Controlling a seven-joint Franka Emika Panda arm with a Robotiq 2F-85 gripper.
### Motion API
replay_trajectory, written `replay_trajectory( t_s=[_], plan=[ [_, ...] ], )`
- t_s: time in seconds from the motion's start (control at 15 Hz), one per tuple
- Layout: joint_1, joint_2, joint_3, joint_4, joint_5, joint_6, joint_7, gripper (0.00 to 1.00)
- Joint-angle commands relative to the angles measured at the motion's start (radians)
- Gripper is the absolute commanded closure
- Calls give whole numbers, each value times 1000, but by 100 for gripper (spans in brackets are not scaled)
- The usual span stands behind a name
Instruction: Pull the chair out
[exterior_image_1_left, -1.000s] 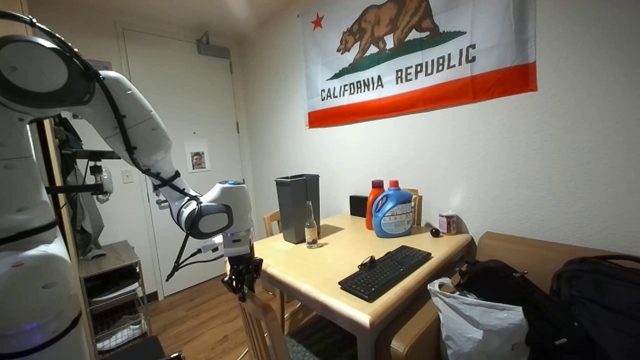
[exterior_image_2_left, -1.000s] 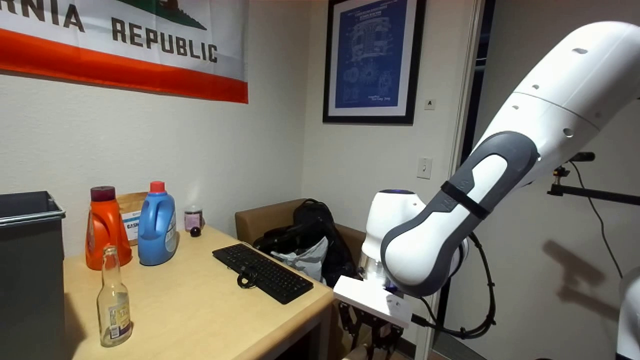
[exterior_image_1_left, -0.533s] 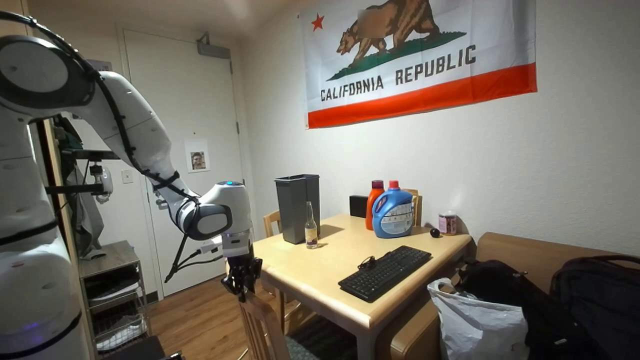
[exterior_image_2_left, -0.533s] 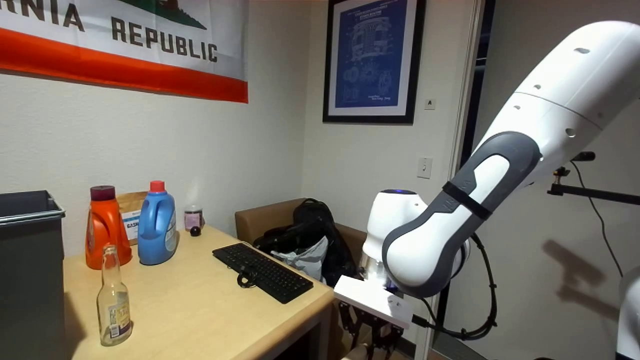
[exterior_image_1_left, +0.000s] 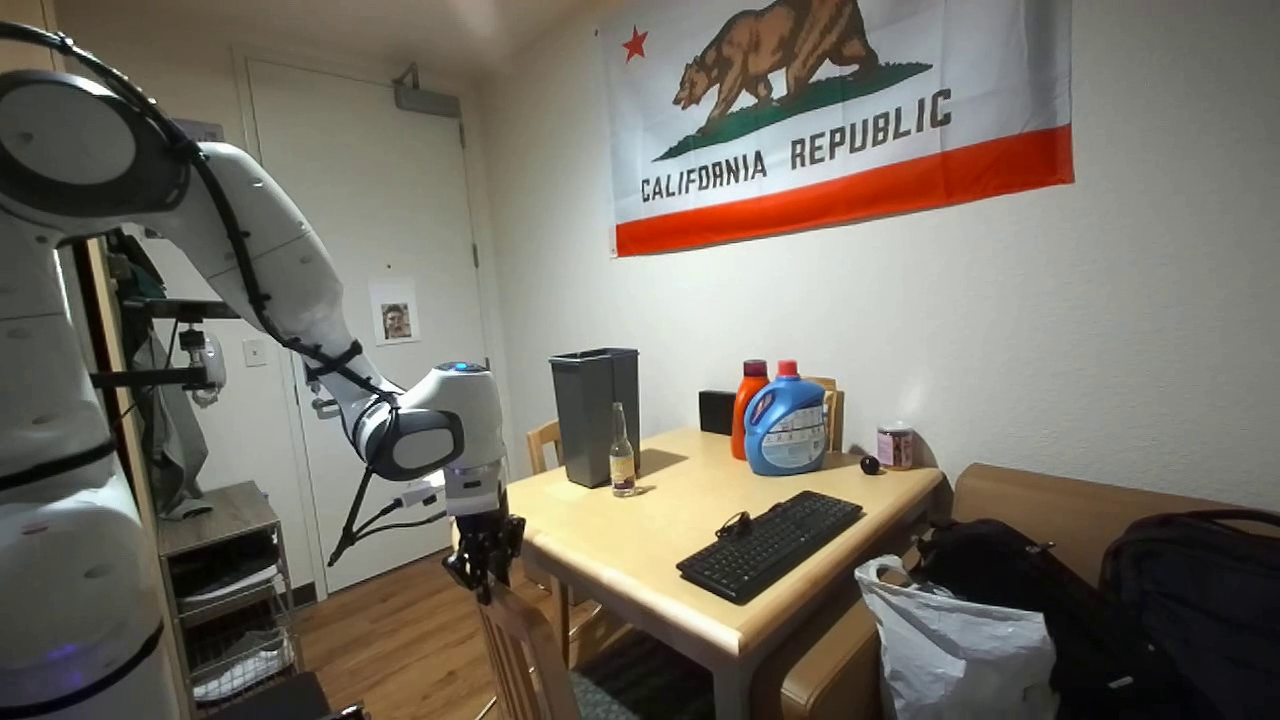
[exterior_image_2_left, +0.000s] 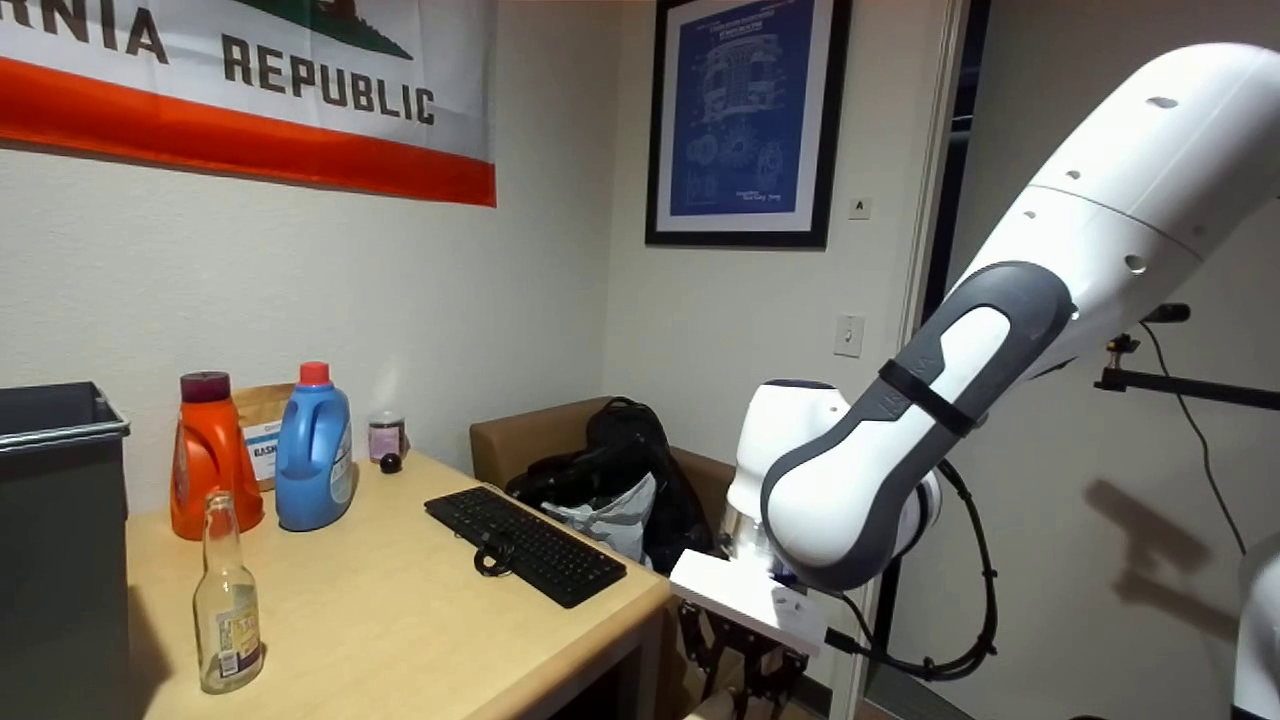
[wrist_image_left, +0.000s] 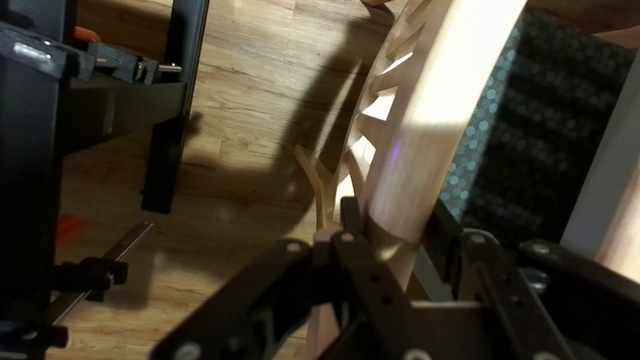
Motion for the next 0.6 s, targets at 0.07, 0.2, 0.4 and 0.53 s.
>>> replay_trajectory(
  t_s=[0.07, 0.2, 0.4, 0.53],
  plan=[
    [-9, 5, 17, -44, -10, -67, -15, 89],
    [-9, -5, 17, -50, -10, -79, -17, 89],
    [-8, -17, 15, -53, -8, -86, -24, 89],
    [-11, -19, 16, -54, -16, -81, -18, 89]
  ],
)
